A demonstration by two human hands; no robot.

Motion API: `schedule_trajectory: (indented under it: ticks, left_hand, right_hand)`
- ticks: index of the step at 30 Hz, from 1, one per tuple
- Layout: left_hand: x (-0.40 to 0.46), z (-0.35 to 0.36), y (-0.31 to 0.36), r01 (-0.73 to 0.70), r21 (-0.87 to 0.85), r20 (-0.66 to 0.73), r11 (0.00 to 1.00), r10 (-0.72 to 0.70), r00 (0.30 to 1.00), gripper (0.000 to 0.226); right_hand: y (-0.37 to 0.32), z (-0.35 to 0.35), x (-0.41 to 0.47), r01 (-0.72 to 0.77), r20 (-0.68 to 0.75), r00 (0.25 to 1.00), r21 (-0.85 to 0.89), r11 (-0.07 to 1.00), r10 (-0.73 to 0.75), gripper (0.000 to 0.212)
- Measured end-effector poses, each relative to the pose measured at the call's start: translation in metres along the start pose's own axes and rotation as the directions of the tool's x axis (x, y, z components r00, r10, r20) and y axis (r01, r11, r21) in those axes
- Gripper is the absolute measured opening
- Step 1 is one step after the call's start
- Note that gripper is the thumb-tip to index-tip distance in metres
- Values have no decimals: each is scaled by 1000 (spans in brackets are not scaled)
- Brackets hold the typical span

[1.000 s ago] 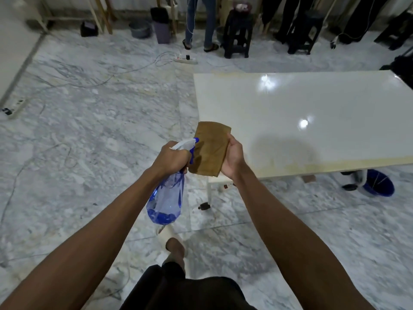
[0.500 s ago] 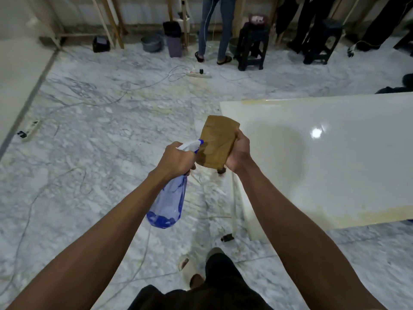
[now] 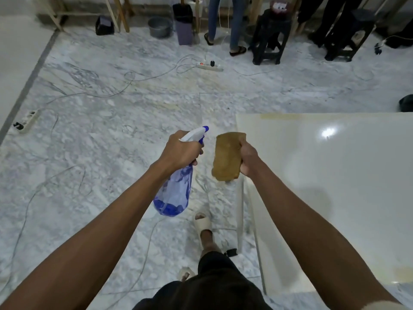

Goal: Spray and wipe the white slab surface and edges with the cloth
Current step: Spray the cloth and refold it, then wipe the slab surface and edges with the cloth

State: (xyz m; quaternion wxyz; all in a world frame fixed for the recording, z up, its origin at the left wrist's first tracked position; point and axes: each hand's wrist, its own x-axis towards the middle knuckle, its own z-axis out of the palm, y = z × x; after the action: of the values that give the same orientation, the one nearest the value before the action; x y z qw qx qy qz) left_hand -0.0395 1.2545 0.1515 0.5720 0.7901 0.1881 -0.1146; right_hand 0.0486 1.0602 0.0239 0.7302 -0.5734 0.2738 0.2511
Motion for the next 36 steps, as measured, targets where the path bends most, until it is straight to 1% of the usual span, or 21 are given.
schedule_trajectory:
  ticks: [3, 4, 5, 7, 8, 10, 12, 13, 14, 15, 16, 17, 18, 19, 20, 22, 24, 26, 29, 32, 36]
  left_hand:
    - [50, -1, 9, 31, 20, -2, 999, -31, 1000, 25]
    - [66, -1, 13, 38, 34, -3, 999, -38, 999, 21]
    - [83, -1, 15, 40, 42, -5, 998, -40, 999, 18]
    - [114, 0, 19, 39, 41, -8, 998, -39, 999, 20]
    - [129, 0, 20, 46, 32, -12, 998, -46, 999, 22]
    - [158, 1, 19, 70, 17, -24, 997, -69, 997, 20]
    - [183, 3, 14, 87, 22, -35, 996, -86, 996, 15]
    - [195, 5, 11, 92, 26, -41, 995, -91, 995, 17]
    - [204, 8, 6, 98, 23, -46, 995, -97, 994, 18]
    - [212, 11, 2, 104, 16, -46, 994, -103, 994, 19]
    - [218, 14, -2, 110, 15, -39, 994, -110, 993, 19]
    - [222, 16, -6, 120, 21, -32, 993, -119, 992, 19]
    - [225, 19, -9, 130, 25, -27, 991, -129, 991, 19]
    - [227, 21, -13, 142, 18, -25, 990, -142, 990, 18]
    - [228, 23, -17, 156, 3, -26, 988, -156, 987, 18]
    - [227, 25, -22, 181, -4, -22, 983, -181, 983, 16]
    - [224, 25, -28, 191, 15, -27, 982, -190, 981, 15]
    - [224, 25, -36, 202, 20, -41, 979, -201, 979, 16]
    - [222, 26, -47, 202, 42, -46, 978, -200, 979, 15]
    - [217, 29, -56, 191, 42, -34, 981, -190, 981, 16]
    - [203, 35, -64, 190, 39, -30, 981, -189, 982, 16]
  right_hand:
    - [-27, -19, 42, 41, -71, 996, -179, 983, -54, 44]
    - [-40, -26, 57, 72, -109, 989, -248, 966, -101, 50]
    - [-51, -30, 72, 115, -137, 976, -343, 932, -171, 54]
    - [-76, -37, 102, 242, -136, 919, -549, 800, -371, 51]
    - [-88, -39, 116, 311, -102, 877, -624, 717, -470, 46]
    - [-111, -40, 152, 449, 54, 793, -724, 523, -606, 41]
    - [-123, -43, 196, 517, 207, 740, -783, 345, -640, 44]
    - [-122, -46, 222, 527, 278, 715, -817, 233, -642, 47]
    - [-113, -50, 245, 494, 353, 718, -866, 82, -600, 49]
    - [-100, -53, 261, 412, 403, 752, -905, -105, -522, 51]
    - [-83, -58, 274, 337, 423, 808, -903, -267, -411, 54]
    - [-67, -60, 279, 303, 421, 851, -882, -360, -314, 61]
    - [-54, -63, 280, 305, 418, 868, -875, -376, -268, 70]
    - [-46, -65, 281, 304, 406, 875, -886, -350, -266, 76]
    - [-46, -65, 282, 306, 396, 875, -899, -313, -280, 75]
    - [-62, -53, 282, 276, 364, 839, -925, -259, -405, 68]
    - [-78, -42, 289, 152, 253, 815, -962, -228, -521, 70]
    - [-83, -33, 302, 64, 150, 853, -981, -185, -500, 77]
    - [-72, -26, 317, 8, 74, 884, -990, -142, -462, 76]
    - [-67, -24, 319, -32, 38, 872, -990, -134, -488, 78]
    - [-64, -22, 319, -29, 49, 876, -988, -153, -481, 85]
